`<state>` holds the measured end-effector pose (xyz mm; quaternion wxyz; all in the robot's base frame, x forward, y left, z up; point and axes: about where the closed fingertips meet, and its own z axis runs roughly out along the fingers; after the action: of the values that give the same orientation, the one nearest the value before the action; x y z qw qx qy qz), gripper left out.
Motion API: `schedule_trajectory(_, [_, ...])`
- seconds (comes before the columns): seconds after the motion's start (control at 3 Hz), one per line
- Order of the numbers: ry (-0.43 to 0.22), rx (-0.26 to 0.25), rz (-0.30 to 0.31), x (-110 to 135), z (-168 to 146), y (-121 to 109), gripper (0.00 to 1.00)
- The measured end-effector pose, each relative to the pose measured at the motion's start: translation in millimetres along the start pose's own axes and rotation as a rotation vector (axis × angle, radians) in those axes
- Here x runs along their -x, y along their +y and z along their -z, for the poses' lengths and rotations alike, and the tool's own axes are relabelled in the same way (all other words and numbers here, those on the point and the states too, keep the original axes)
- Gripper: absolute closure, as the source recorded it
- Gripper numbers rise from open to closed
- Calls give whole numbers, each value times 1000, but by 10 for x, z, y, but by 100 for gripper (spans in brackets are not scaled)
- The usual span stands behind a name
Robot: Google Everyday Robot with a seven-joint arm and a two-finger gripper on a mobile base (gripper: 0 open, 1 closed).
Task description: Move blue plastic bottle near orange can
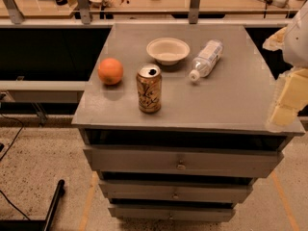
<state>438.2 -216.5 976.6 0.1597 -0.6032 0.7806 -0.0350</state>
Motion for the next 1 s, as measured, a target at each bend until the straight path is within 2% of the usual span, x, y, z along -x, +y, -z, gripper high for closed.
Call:
schedule_trajectory(0.33, [0,0,0,0,0,-1,0])
schedule_trajectory(0.67, [21,-10,32,-21,-33,-116,0])
schedule_trajectory(1.0, [82,-11,145,-98,-137,-527,0])
